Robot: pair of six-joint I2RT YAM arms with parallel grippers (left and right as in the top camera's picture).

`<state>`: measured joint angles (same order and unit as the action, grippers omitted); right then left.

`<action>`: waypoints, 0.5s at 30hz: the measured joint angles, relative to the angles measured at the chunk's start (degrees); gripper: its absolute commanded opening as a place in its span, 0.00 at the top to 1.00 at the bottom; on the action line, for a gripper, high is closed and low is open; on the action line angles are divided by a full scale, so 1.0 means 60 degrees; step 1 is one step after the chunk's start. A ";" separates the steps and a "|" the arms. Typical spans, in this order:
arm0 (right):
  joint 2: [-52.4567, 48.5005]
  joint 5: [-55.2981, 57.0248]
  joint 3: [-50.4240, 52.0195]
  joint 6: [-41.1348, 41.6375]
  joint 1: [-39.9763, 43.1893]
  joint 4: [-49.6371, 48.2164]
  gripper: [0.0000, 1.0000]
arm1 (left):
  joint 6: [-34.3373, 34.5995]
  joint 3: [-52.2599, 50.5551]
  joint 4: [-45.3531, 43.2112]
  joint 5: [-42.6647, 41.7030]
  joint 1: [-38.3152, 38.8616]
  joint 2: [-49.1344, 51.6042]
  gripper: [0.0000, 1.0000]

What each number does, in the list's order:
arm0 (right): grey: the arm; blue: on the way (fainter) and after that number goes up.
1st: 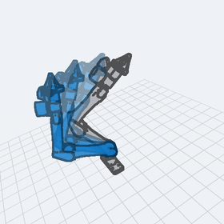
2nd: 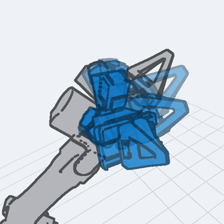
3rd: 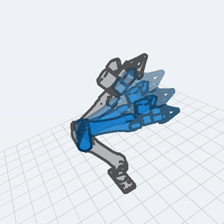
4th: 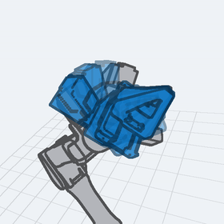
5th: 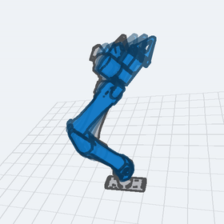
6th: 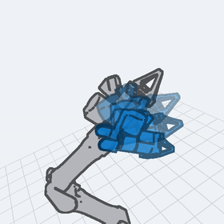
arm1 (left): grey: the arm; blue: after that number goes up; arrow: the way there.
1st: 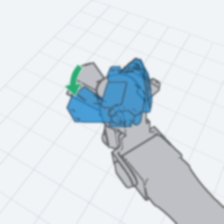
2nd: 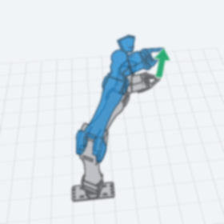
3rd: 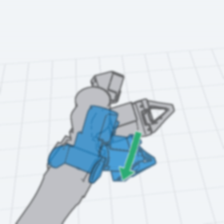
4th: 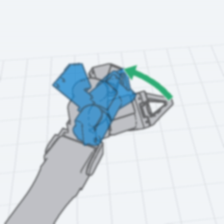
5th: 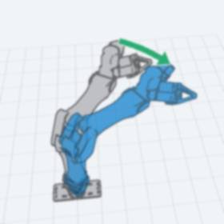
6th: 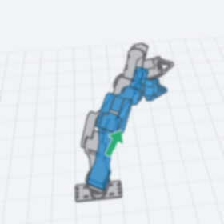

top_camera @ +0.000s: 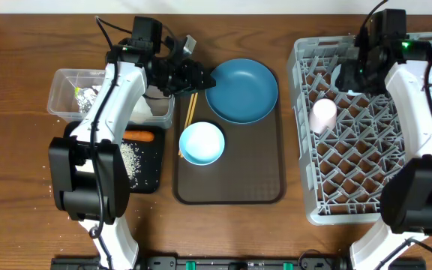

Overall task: Sort waste into correct bins and load items into the dishwasher rack
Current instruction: 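Lower the light-blue cup upside down into the rack and release it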

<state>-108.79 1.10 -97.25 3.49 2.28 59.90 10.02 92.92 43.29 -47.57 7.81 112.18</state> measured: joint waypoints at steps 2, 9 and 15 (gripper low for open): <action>-0.0197 0.0004 -0.0004 0.0000 0.0000 0.0080 0.83 | 0.0000 0.0000 0.0000 0.0000 0.0000 0.0000 0.51; -0.0557 0.0000 0.0000 0.0000 -0.0004 0.0277 0.79 | 0.0000 0.0000 0.0000 0.0000 0.0000 0.0000 0.50; -0.0739 0.0000 0.0000 0.0055 -0.0004 0.0291 0.29 | 0.0000 0.0000 0.0000 0.0000 0.0000 0.0000 0.50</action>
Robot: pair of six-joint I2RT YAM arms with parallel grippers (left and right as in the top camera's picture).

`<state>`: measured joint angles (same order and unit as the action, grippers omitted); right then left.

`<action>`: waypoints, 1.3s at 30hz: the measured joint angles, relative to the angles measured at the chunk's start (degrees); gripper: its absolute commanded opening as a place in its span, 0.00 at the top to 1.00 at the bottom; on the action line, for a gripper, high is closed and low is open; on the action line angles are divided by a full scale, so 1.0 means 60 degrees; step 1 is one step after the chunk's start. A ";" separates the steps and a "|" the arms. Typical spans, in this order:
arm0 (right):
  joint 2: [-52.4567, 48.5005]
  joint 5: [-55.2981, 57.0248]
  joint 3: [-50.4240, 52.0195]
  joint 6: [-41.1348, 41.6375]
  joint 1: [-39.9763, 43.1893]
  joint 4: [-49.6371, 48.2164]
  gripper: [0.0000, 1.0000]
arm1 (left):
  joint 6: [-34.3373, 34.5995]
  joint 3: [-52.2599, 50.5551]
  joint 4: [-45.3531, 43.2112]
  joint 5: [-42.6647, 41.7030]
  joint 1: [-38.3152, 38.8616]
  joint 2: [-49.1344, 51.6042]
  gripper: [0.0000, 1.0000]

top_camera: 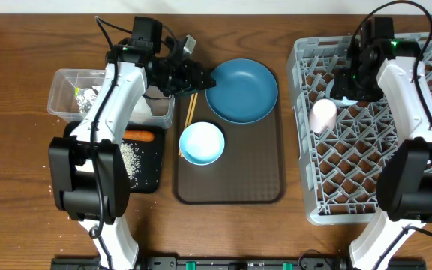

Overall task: Sort waste into correct bins and load items into the dishwasher rack
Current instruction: 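Lower the light-blue cup upside down into the rack and release it, then grasp the rim of the teal plate with the left gripper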

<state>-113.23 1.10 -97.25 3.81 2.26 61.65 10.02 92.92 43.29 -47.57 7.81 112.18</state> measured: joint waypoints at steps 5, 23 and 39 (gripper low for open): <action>-0.0007 0.0007 -0.0004 0.0036 0.0000 -0.0018 0.11 | 0.0000 0.0000 0.0000 0.0000 0.0000 0.0000 0.49; 0.0423 -0.0973 -0.2018 -0.0350 0.0000 0.1504 0.09 | 0.0000 0.0000 0.0131 0.0412 0.0000 0.0000 0.44; 0.1166 -0.3257 -0.2109 -0.1191 -0.0947 0.2237 0.09 | 0.0066 0.0000 0.1453 0.3308 0.0168 0.0000 0.44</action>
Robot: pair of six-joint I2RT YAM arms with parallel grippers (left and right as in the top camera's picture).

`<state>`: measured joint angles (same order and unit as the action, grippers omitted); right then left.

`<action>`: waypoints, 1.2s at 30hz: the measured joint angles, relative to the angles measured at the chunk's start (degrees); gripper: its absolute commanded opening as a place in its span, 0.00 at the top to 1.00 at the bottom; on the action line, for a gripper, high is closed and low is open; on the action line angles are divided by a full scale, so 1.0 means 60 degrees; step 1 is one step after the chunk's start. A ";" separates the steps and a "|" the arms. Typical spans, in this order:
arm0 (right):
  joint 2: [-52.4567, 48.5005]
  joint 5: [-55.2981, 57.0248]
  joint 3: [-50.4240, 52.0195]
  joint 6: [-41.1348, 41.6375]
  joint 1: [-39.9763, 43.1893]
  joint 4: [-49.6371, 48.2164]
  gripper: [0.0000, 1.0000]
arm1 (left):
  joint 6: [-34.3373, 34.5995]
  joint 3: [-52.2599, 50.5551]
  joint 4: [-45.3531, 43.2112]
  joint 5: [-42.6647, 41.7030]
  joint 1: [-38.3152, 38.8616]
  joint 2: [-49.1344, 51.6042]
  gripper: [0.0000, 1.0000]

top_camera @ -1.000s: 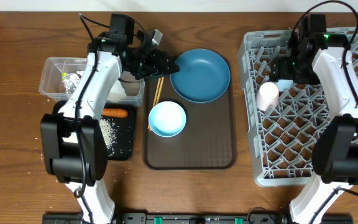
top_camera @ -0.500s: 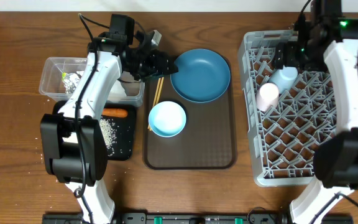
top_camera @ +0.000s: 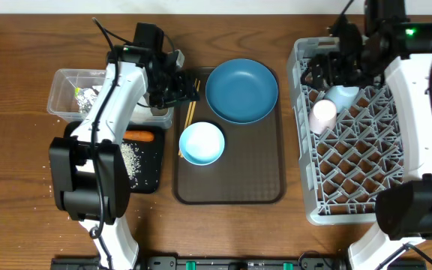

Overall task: Sort waste into correct bins and load items into the dishwasher rack
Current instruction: 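Grasp the rim of the teal plate with the left gripper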

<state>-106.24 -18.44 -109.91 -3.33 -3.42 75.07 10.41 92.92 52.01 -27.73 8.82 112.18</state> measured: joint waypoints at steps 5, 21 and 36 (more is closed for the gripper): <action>0.0000 0.0138 0.0004 -0.0040 -0.0390 0.0069 0.08 | 0.0091 0.0000 -0.0645 0.0761 0.0692 0.0000 0.44; 0.0000 0.0758 0.0007 -0.0047 -0.0433 0.0579 0.08 | 0.1384 0.0000 -0.2033 0.3741 0.2157 0.0914 0.42; 0.0000 0.0831 0.0007 -0.0044 -0.0433 0.0605 0.08 | 0.1800 0.0000 -0.3038 0.3872 0.2109 0.1738 0.43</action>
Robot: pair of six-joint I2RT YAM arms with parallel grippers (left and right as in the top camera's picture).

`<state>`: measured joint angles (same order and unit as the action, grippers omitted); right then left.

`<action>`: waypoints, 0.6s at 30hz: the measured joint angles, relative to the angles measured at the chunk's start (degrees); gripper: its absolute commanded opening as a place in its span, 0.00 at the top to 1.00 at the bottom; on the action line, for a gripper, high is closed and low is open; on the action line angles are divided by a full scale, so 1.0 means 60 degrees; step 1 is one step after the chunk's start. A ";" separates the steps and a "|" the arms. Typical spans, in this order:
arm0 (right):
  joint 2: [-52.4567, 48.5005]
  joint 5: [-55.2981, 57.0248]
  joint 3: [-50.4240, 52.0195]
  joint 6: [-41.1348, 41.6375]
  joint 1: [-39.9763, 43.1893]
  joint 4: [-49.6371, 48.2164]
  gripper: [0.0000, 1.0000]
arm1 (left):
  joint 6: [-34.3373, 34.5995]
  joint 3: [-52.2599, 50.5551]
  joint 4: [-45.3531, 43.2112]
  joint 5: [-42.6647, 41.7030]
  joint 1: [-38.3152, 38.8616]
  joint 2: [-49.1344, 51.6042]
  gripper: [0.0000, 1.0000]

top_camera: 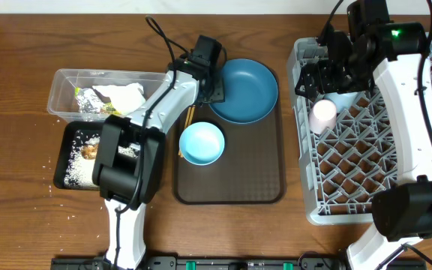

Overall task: Sort waste into correct bins and load items into the dishwasher rack
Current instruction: 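Grasp the rim of the teal plate with the left gripper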

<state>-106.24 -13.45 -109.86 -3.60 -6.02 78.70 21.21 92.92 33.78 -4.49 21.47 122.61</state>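
Observation:
A dark blue plate (pixel 246 91) and a light blue bowl (pixel 201 142) sit on the brown tray (pixel 231 187). Wooden chopsticks (pixel 187 118) lie along the tray's left edge. My left gripper (pixel 210 84) hovers at the plate's left rim, above the chopsticks' far end; its jaws are hidden under the wrist. In the grey dishwasher rack (pixel 373 172), a pink cup (pixel 323 115) and a pale blue cup (pixel 345 99) rest at the upper left. My right gripper (pixel 313 75) is open just above them, holding nothing.
A clear bin (pixel 62 79) at the left holds crumpled foil (pixel 88 99) and white paper (pixel 122 96). Below it a black bin (pixel 62 150) holds rice and food scraps. Loose grains lie on the table beside it. My left arm crosses both bins.
My left gripper has moved right from the clear bin's right end to the plate's left rim. My right gripper has shifted slightly left and lower over the rack; the pale blue cup stays put.
At first my left gripper was over the clear bin's right end and my right gripper was low in the rack's upper left. The right gripper then stood clear of a pale blue cup beside the pink one. Now the left gripper is at the plate.

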 measured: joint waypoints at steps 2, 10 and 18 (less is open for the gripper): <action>0.0000 0.0000 0.0000 0.0000 0.0000 -0.0004 0.08 | 0.0000 0.0000 -0.0047 0.0000 0.0000 0.0109 0.52; 0.0000 0.0000 0.0000 0.0000 0.0000 0.0000 0.08 | 0.0047 0.0000 -0.0164 0.0007 0.0000 0.0193 0.64; 0.0000 0.0000 0.0000 0.0000 0.0000 0.0000 0.07 | 0.0047 0.0000 -0.0226 0.0007 0.0000 0.0240 0.64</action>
<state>-106.24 -13.45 -109.86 -3.60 -6.02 78.70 21.50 92.92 32.42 -4.45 21.47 124.05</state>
